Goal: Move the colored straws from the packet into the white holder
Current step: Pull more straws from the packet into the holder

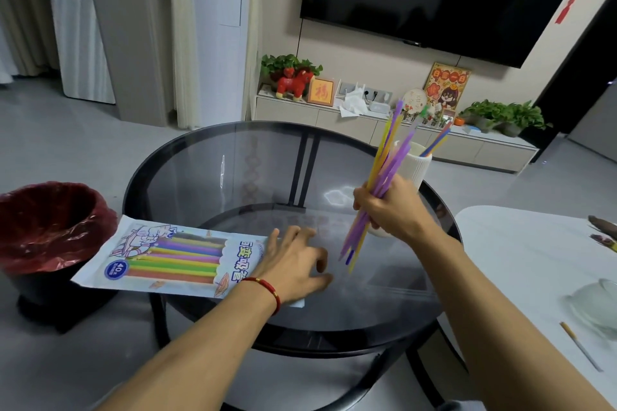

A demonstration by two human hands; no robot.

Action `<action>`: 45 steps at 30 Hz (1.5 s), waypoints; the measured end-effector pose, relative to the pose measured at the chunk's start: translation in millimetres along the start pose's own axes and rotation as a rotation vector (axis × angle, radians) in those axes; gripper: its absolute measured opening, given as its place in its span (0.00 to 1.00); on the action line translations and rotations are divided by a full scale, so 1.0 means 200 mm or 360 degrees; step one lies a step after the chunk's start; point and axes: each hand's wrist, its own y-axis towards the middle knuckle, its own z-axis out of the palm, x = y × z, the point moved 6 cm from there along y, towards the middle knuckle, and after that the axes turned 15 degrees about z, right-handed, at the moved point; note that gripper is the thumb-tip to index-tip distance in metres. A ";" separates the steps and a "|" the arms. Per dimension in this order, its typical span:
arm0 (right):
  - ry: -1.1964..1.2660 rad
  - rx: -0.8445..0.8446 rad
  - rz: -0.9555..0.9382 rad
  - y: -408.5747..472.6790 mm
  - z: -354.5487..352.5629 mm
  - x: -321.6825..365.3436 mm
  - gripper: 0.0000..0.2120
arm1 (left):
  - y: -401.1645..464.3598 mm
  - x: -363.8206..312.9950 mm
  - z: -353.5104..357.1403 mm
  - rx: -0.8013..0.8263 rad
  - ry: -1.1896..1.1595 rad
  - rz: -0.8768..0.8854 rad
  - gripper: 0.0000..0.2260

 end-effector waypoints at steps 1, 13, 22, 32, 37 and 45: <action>-0.0032 0.0020 0.0024 -0.01 0.03 -0.03 0.09 | 0.00 0.00 0.00 -0.0009 0.0005 -0.0006 0.15; 0.0208 -0.0026 0.0147 -0.07 0.10 -0.13 0.16 | 0.02 -0.01 -0.04 -0.0094 0.0086 -0.0043 0.21; 0.0200 -0.0140 0.0041 -0.12 0.17 -0.18 0.15 | 0.03 -0.05 -0.06 -0.0080 0.0173 -0.0043 0.30; 0.0182 -0.0098 -0.0038 -0.11 0.17 -0.19 0.11 | 0.06 -0.06 -0.09 -0.0177 0.0137 -0.0037 0.36; 0.0259 -0.0040 -0.0093 -0.15 0.22 -0.14 0.11 | 0.12 -0.17 -0.05 -0.0272 -0.0527 -0.0006 0.26; 0.0453 -0.0239 -0.0016 -0.18 0.17 -0.02 0.10 | 0.26 -0.20 0.06 -0.0532 -0.0997 -0.0390 0.11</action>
